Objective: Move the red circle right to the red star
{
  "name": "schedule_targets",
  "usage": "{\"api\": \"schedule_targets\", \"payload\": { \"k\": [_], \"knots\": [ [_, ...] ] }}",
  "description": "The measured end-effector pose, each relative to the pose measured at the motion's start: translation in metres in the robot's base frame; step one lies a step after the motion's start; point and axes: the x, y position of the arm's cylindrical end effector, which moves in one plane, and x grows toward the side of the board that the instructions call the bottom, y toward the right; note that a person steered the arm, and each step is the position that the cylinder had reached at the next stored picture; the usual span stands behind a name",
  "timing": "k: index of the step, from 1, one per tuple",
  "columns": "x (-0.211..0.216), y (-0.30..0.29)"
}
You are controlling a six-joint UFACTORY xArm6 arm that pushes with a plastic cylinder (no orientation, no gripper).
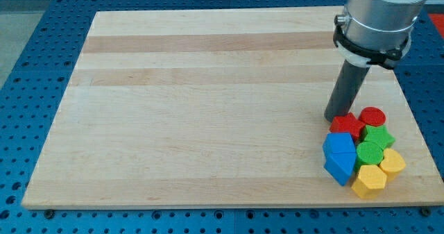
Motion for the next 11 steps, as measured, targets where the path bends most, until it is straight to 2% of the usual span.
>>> {"api": "schedule_targets", "payload": {
  "k": [1,3,4,5,9,11],
  "knots": [
    [-0.002,0.0],
    [-0.044,0.0],
    [-0.044,0.023],
    [-0.044,0.04],
    [-0.007,0.047],
    [-0.002,0.047]
  ]
}}
